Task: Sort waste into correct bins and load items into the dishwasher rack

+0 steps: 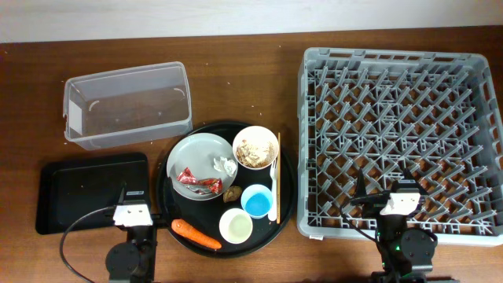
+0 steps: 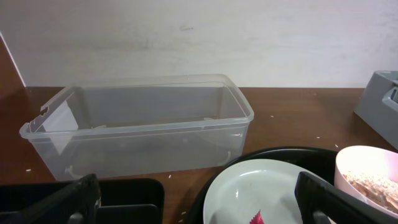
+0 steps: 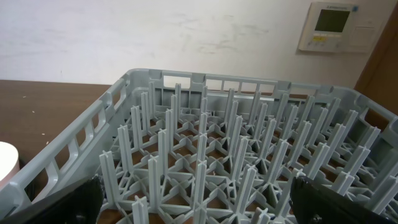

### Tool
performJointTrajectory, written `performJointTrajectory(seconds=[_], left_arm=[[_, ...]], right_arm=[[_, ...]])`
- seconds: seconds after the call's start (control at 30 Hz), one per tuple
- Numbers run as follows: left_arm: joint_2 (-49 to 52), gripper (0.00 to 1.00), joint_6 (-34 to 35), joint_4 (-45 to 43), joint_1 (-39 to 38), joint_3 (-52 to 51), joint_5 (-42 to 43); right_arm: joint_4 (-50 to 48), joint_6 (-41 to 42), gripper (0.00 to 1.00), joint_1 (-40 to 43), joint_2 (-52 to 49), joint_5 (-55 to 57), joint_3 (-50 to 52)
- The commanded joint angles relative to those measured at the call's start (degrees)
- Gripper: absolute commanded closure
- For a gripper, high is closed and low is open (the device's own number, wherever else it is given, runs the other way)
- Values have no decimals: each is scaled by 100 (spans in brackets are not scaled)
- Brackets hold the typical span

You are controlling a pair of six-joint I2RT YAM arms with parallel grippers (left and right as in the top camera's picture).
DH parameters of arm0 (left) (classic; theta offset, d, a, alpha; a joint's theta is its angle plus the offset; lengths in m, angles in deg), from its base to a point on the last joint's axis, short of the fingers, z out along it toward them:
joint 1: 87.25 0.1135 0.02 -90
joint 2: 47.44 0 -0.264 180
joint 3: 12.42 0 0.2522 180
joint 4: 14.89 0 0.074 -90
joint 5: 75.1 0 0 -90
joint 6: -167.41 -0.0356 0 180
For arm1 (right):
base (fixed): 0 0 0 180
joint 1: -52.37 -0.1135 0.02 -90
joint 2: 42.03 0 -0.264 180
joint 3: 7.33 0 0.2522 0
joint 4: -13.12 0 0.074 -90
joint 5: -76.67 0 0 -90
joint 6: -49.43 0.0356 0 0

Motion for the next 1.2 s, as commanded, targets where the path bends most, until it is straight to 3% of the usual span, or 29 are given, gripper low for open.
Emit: performJointTrajectory(seconds=[0.0,0.53,0.73,0.9,1.17], left_arm=[[-37,1,-50,9,9,-20,-66],[-37,1,-48,4,9,-20,-61],[-37,1,-46,20,9,-2,2],[-4,1,-44,800,9,431,92],[758,1,168,2076,9,1779,249]], right_arm=[[33,-35,2,28,48,90,28],[33,-31,1,28,48,83,28],[-186,46,2,28,48,-826,4],[328,750,2,28,28,-826,-293],[1829,748,2,28,-223,-846,-1589]])
